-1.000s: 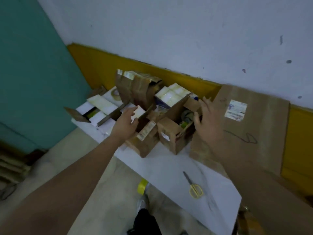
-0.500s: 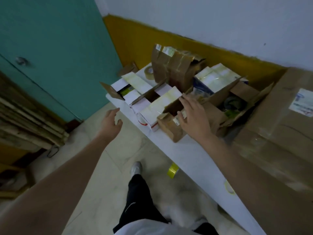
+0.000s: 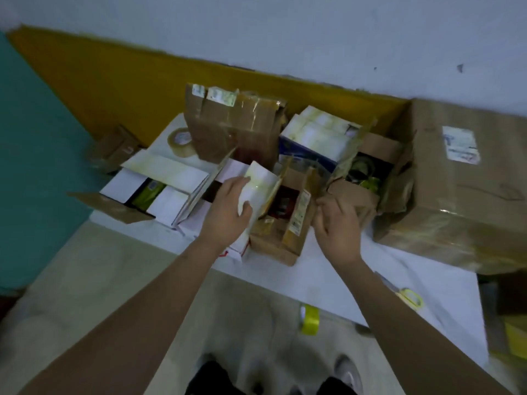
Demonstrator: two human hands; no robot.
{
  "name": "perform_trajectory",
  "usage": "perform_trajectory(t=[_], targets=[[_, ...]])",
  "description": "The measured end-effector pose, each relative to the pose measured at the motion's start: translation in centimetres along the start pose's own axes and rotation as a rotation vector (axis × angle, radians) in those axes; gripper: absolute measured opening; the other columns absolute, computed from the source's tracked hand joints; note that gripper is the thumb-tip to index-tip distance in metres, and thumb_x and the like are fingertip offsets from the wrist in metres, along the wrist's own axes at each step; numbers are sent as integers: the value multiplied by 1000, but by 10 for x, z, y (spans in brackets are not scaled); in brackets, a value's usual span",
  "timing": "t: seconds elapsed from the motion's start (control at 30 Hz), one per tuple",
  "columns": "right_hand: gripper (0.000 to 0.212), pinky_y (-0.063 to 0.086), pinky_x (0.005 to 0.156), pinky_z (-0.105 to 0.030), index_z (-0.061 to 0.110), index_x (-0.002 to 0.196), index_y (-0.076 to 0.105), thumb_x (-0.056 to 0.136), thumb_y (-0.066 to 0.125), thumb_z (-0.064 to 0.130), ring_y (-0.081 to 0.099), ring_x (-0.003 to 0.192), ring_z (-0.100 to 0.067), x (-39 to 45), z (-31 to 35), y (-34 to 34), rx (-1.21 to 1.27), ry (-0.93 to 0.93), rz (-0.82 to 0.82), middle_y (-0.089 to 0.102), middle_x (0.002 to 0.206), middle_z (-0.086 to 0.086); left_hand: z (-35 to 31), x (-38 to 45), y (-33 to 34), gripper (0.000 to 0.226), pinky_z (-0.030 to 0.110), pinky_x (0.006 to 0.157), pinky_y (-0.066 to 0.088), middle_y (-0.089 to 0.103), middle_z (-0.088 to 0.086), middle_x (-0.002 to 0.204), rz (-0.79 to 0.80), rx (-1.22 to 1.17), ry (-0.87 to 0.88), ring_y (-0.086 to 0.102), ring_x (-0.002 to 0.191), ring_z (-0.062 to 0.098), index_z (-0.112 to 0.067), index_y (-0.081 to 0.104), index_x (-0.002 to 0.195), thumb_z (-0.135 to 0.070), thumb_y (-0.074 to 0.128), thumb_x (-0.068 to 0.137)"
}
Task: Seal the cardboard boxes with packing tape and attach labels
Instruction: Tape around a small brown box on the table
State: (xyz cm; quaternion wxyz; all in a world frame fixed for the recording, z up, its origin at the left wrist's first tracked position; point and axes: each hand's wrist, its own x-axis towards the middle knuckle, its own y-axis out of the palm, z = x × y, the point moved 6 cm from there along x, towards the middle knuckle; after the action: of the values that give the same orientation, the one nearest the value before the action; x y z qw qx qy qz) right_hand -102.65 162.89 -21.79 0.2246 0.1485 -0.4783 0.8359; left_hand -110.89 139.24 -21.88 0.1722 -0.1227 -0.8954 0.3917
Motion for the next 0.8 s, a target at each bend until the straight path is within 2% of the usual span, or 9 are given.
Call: perform_trajectory(t=[0.1,0.23,0.37,0.5,0.57,0.63,0.67,0.73,0.8], targets=[[10,38,73,-29,6,98,67,93,59,6,52,88,-23,-26,-20,17,-69,47,38,61,95,-9,-7,1,34,46,29,105,42,44,4,146,33,-21,83,44,132,16,-12,48,144,-14,53,99],[16,44,79,-27,12,108,66,95,56,17,54,102,-19,-39,-55,43,23,126,50,61,109,-3,-8,10,83,44,39,102,46,54,2,137,14,89,181,52,122,20,-15,61,131,-31,40,96],[45,42,100,-31,13,129,58,97,48,44,47,121,-16,-46,-67,70,137,56,71,54,128,-3,6,12,112,35,43,103,45,52,3,138,-90,91,159,49,125,21,-16,66,125,-26,51,95],[78,28,114,-27,17,149,39,90,51,67,34,139,-15,-62,-60,96,177,-126,123,36,150,-2,14,12,131,43,19,108,39,37,1,146,-75,-78,192,39,134,12,-17,59,133,-20,56,90],[87,25,118,-31,17,153,31,87,53,69,28,144,-20,-71,-61,112,153,-203,128,28,156,-3,20,10,138,48,-1,101,28,34,2,148,-79,-135,169,34,129,0,-16,54,139,-12,57,91],[88,27,118,-36,16,154,30,85,55,64,28,144,-24,-76,-62,124,113,-262,101,28,157,-5,31,8,142,54,-8,94,23,36,3,149,-92,-137,149,33,123,-5,-16,47,145,-8,57,93],[86,27,118,-36,17,154,30,85,55,62,28,144,-25,-77,-63,128,113,-265,92,29,157,-4,34,7,142,56,-5,96,25,39,2,149,-97,-135,152,35,124,-4,-20,44,148,-12,57,95],[81,28,118,-36,18,154,30,88,57,58,30,143,-23,-78,-64,131,159,-235,83,30,157,-3,39,5,141,57,13,107,36,46,-3,147,-93,-167,165,43,129,1,-30,41,150,-29,59,96],[74,35,115,-38,19,152,33,91,59,51,36,139,-21,-78,-63,128,200,-200,65,36,154,-4,37,-1,140,60,26,108,42,50,-6,144,-40,-181,171,48,130,5,-38,41,149,-41,63,93]])
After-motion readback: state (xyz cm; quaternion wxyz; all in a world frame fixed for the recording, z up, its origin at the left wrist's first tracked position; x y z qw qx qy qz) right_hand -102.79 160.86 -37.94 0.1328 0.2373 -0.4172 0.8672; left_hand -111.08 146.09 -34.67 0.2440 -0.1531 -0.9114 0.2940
